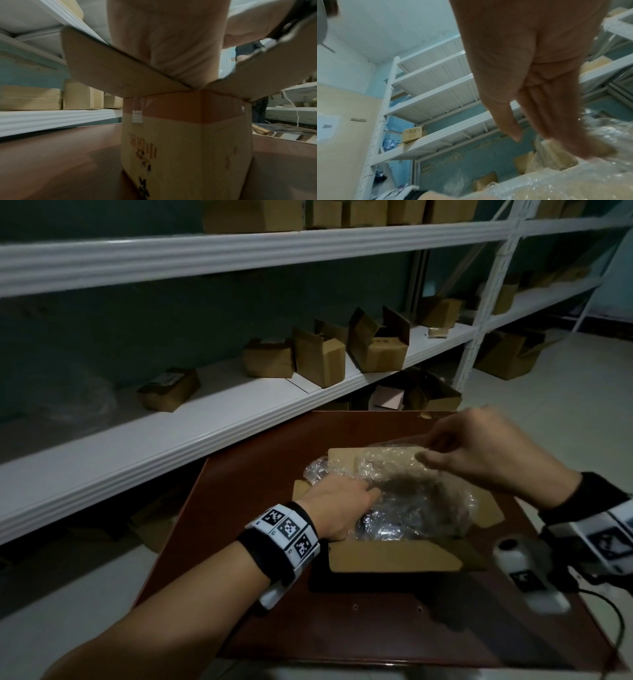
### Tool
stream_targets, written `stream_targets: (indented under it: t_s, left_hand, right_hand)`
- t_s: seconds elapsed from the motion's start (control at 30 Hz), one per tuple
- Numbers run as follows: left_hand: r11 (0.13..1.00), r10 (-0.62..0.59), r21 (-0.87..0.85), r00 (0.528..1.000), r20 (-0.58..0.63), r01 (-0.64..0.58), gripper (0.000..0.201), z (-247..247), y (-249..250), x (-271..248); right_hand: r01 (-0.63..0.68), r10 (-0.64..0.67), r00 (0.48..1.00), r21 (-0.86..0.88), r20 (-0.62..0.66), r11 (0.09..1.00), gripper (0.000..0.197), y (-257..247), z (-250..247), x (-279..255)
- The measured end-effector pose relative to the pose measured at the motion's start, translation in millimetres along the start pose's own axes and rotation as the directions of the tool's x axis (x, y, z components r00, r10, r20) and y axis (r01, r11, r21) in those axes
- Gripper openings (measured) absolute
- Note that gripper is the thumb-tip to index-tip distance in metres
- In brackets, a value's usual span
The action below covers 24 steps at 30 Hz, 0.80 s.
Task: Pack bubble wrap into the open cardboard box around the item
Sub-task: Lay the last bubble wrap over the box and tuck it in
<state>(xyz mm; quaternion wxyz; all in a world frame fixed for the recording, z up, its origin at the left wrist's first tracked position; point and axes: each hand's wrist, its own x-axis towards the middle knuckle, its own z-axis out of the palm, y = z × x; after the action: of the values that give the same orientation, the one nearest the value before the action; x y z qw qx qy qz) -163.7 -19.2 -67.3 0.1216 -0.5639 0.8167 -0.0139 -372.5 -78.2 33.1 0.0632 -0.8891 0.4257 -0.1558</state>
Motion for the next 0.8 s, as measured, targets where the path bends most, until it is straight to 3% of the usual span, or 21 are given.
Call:
stream_targets:
  t_s: [0.07, 0.17, 0.37, 0.6, 0.8]
  left_hand:
    - [1.000, -0.001, 0.000, 1.000, -0.008, 0.001, 0.070, 0, 0, 0]
    - [1.000, 0.007, 0.013, 1.000, -0.009, -0.006, 0.067, -1, -1, 0]
    - [1.000, 0.010, 0.022, 1.000, -0.016, -0.010, 0.065, 1, -2, -1]
    - [1.000, 0.024, 0.004, 0.999, -0.029, -0.024, 0.060, -2, -2, -3]
    - [1.000, 0.010, -0.012, 1.000, 0.017, -0.010, 0.068, -3, -2, 1]
  right_hand:
    - [-0.089, 0.098, 0.984, -0.065, 0.150, 0.994, 0.024, -2, 7, 0]
    - [-0.114, 0.152, 0.926, -0.130, 0.345, 0.985, 0.038, -5, 27, -6]
    - [-0.234, 0.190, 0.876, 0.045, 0.444, 0.971, 0.042, 6, 16, 3]
    - [-0.297, 0.189, 0.891, 0.215, 0.412, 0.931, 0.037, 14, 15, 0]
    - [-0.326, 0.220, 0.845, 0.146, 0.487, 0.934, 0.037, 13, 35, -1]
